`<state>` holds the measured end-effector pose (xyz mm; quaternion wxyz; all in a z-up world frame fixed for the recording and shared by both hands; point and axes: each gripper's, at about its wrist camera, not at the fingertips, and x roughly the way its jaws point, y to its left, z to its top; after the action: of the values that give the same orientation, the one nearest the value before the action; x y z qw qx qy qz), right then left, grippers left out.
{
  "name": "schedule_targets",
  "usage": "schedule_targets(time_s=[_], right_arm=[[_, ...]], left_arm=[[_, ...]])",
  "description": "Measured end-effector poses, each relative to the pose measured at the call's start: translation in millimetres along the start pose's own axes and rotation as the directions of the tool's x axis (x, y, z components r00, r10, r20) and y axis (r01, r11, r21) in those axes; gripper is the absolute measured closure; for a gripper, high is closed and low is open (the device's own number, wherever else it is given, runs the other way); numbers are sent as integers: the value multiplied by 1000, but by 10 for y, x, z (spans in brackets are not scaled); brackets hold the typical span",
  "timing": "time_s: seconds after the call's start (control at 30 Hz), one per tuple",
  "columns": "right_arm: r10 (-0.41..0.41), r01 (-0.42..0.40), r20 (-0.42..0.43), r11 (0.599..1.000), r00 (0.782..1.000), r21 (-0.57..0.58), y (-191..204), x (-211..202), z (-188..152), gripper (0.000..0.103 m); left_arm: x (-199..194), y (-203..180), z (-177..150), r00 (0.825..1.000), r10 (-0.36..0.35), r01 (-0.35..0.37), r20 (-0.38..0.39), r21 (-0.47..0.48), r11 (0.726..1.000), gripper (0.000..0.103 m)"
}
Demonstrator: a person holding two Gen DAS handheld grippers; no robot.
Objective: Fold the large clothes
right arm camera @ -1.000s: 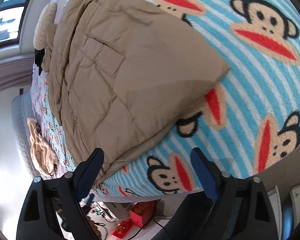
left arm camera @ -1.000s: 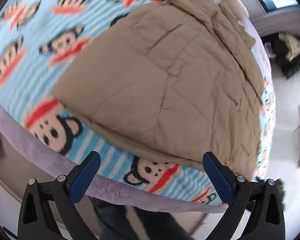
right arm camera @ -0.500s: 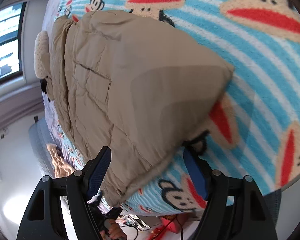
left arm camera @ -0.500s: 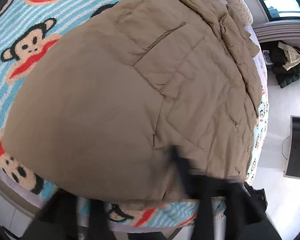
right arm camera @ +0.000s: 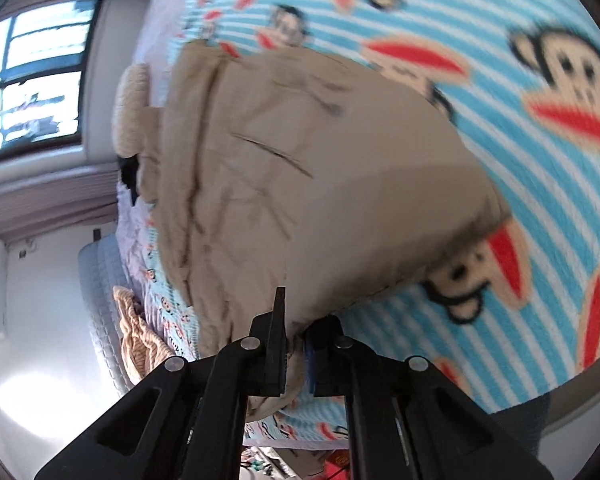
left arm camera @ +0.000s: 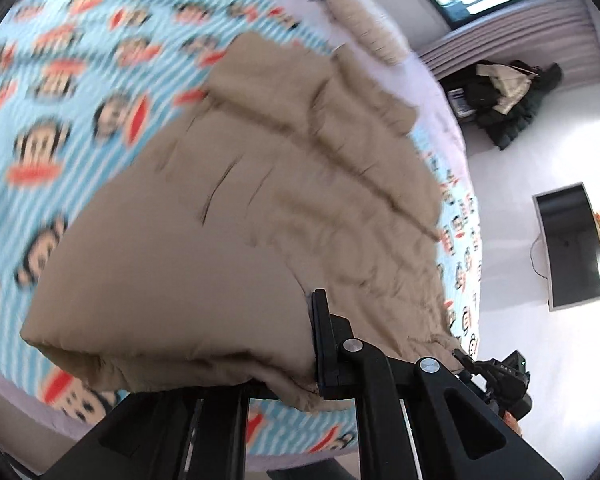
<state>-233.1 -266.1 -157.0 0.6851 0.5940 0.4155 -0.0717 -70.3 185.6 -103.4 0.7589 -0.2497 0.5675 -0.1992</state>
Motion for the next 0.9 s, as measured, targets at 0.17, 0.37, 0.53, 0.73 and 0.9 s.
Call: schedule_targets(time_s=[0.17,0.37,0.53,0.73,0.9], right_arm=[[42,-39,15,984,999,-171,648,-114,299,97],[77,-70,10,946,997,-316,1482,-87,928,97],[35,-36,-9,900,999,-434,2158,160,1529,97],[-38,28,-12,888,999,-459,2538,801,2061,97],[-98,95,15,895,995,-435,2481,1385,2318,97]], left_arm=[[-136,-515,597,997,15,-22,79,89,996,91],[-97,-1089,1249,986,73,-98,152,167,981,91],[200,-1315,1920,976,137,-164,170,154,974,91],[805,-1138,2528,961,245,-261,132,129,957,91],[1389,-846,2814,948,307,-316,89,125,940,91]])
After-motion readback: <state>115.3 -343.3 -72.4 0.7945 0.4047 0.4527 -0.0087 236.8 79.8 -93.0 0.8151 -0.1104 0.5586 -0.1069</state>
